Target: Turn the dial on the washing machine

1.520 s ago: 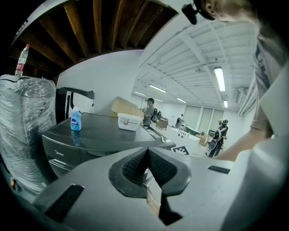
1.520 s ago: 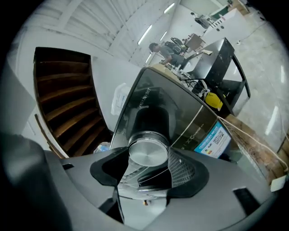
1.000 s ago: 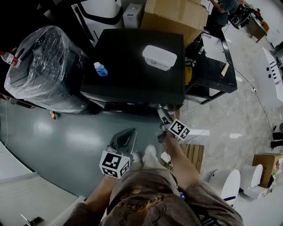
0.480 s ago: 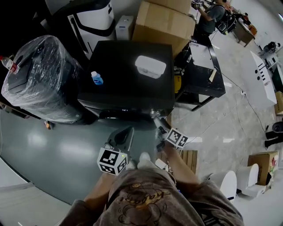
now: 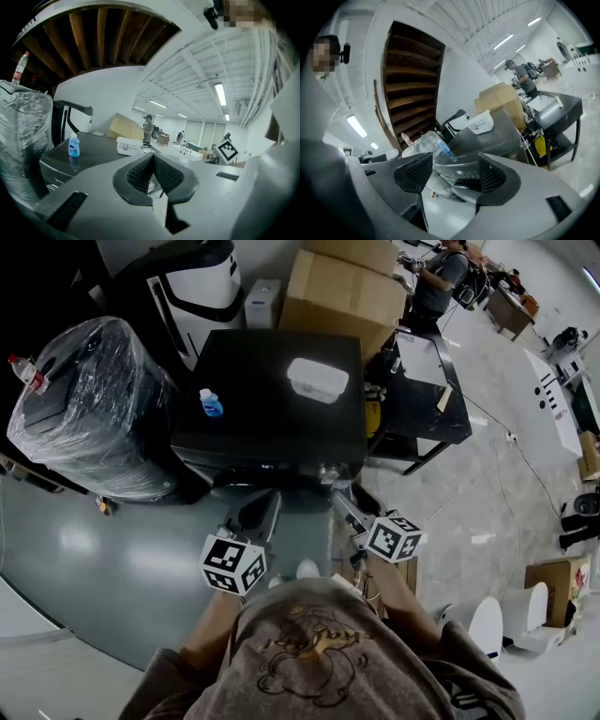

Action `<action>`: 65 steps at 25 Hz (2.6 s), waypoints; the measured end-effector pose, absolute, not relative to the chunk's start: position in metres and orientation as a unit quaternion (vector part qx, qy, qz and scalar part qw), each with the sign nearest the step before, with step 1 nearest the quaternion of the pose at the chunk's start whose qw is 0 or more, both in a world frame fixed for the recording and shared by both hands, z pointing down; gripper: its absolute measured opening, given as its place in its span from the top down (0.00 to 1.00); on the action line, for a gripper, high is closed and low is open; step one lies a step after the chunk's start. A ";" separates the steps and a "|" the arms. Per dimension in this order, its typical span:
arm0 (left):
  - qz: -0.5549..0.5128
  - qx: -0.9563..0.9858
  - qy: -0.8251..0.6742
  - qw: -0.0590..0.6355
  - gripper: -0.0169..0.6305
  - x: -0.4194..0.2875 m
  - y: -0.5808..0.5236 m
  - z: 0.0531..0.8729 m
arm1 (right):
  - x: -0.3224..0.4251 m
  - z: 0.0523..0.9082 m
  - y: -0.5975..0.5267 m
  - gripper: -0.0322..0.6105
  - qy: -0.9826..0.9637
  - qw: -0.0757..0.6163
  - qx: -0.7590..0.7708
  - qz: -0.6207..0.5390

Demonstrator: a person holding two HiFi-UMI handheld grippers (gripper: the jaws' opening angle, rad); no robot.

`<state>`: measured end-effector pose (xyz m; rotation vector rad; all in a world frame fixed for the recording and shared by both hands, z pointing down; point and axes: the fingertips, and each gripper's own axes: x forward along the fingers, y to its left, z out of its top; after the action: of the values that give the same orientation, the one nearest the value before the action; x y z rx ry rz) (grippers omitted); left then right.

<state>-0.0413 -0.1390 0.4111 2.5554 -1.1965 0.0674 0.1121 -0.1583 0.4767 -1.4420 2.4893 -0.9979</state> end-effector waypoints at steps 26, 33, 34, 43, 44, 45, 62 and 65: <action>0.023 0.901 -0.410 0.141 0.97 -0.050 -0.113 0.400 | 0.073 0.376 -0.088 0.95 0.897 -0.009 -0.433 -0.091; 0.011 0.903 -0.411 0.123 0.97 -0.055 -0.112 0.404 | 0.076 0.392 -0.093 0.95 0.889 0.008 -0.448 -0.091; 0.011 0.905 -0.409 0.119 0.97 -0.054 -0.113 0.407 | 0.075 0.396 -0.095 0.95 0.889 0.010 -0.449 -0.090; 0.016 0.910 -0.392 0.136 0.97 -0.038 -0.115 0.442 | 0.079 0.432 -0.098 0.95 0.881 -0.007 -0.463 -0.097; 0.014 0.909 -0.393 0.139 0.97 -0.038 -0.115 0.443 | 0.080 0.434 -0.097 0.95 0.879 -0.009 -0.466 -0.097; 0.013 0.908 -0.395 0.141 0.97 -0.038 -0.115 0.444 | 0.081 0.436 -0.097 0.95 0.878 -0.010 -0.469 -0.098; 0.018 0.900 -0.410 0.147 0.97 -0.044 -0.116 0.445 | 0.088 0.440 -0.103 0.95 0.865 -0.005 -0.490 -0.105; 0.019 0.899 -0.411 0.148 0.97 -0.045 -0.115 0.446 | 0.088 0.440 -0.104 0.95 0.865 -0.005 -0.491 -0.106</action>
<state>-0.0446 -0.1153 0.4455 2.5862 -1.1832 0.0535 0.0878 -0.1035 0.4401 -1.5462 2.7254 -0.3348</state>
